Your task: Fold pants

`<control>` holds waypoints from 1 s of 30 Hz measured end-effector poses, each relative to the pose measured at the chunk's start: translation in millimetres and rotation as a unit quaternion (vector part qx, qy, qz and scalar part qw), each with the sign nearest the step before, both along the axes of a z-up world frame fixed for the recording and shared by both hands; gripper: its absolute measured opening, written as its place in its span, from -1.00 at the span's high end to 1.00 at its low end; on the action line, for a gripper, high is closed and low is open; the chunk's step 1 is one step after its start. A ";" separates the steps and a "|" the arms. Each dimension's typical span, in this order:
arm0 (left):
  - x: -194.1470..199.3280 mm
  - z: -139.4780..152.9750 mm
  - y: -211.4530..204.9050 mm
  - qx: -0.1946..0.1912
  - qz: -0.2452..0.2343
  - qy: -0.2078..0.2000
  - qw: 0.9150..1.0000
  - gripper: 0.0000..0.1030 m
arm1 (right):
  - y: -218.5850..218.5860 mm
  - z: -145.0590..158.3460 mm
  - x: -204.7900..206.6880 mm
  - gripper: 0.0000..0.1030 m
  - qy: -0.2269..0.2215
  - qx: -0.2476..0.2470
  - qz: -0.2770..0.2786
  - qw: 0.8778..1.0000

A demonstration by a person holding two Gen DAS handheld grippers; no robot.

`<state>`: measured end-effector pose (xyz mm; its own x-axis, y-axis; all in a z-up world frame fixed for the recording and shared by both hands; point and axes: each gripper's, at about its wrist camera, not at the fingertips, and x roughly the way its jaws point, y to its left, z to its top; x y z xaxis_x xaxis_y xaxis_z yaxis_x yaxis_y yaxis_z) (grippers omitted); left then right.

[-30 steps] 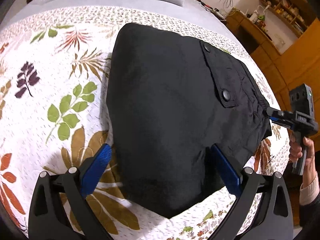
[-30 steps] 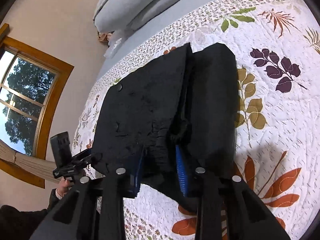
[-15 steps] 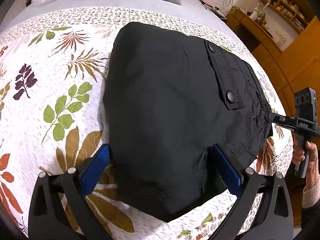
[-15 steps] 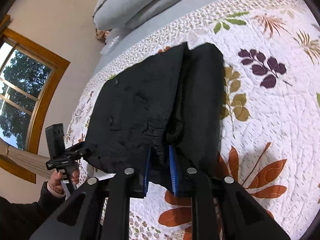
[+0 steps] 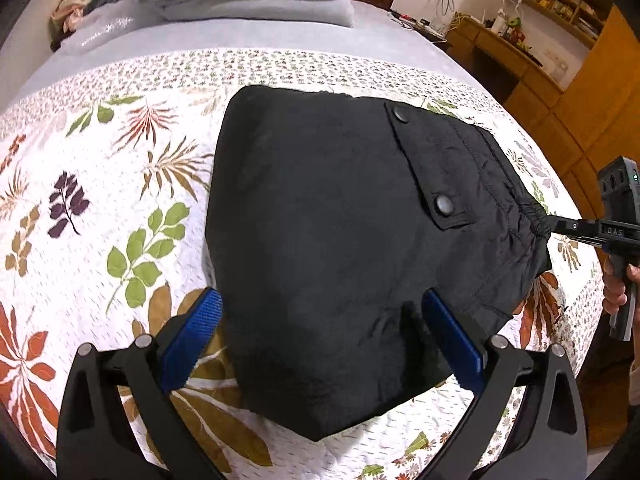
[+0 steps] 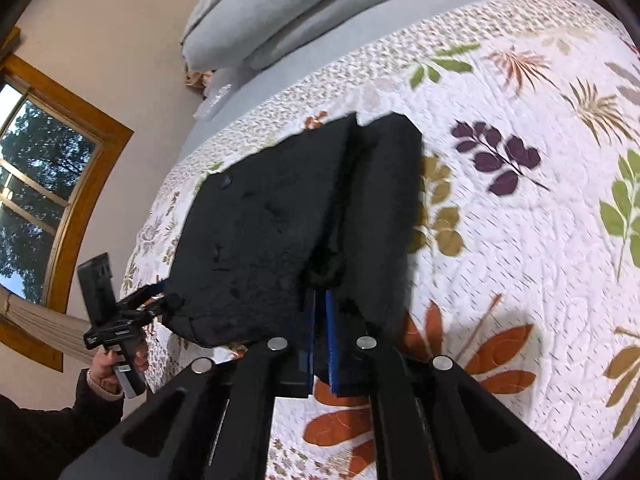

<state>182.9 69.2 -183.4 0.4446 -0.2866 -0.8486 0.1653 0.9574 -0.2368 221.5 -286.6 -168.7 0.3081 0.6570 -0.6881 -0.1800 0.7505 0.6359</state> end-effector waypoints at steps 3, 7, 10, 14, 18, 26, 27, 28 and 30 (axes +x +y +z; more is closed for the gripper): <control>-1.6 4.2 -0.3 0.002 0.001 -0.006 1.000 -0.94 | 1.3 -1.3 -4.3 0.81 0.001 -0.010 -0.003 1.000; -6.0 12.1 0.1 0.015 0.009 -0.015 1.000 -0.94 | 3.2 1.7 -12.2 0.69 -0.006 -0.040 -0.014 0.999; -12.5 22.0 2.6 0.022 0.024 -0.025 0.999 -0.94 | 3.0 8.7 -22.0 -0.31 -0.017 -0.075 -0.039 0.996; -23.9 35.4 2.5 0.034 0.043 -0.040 0.998 -0.95 | 3.3 24.0 -38.4 -0.81 -0.040 -0.138 -0.085 0.986; -34.1 48.4 0.0 0.038 0.047 -0.043 0.997 -0.95 | 4.9 41.5 -53.7 -0.92 -0.049 -0.154 -0.138 0.977; -71.0 86.1 -13.4 0.035 0.045 -0.075 0.996 -0.95 | 67.1 101.6 -111.4 -0.94 -0.177 -0.248 -0.191 0.933; -76.6 91.1 -15.4 0.040 0.042 -0.080 0.995 -0.95 | 79.9 108.0 -120.8 -0.93 -0.192 -0.271 -0.178 0.926; -79.9 94.9 -16.9 0.045 0.040 -0.084 0.995 -0.95 | 85.6 110.9 -124.5 -0.93 -0.198 -0.280 -0.170 0.924; -93.2 106.3 -19.8 0.058 0.041 -0.096 0.993 -0.95 | 95.0 120.2 -136.9 -0.93 -0.216 -0.289 -0.156 0.920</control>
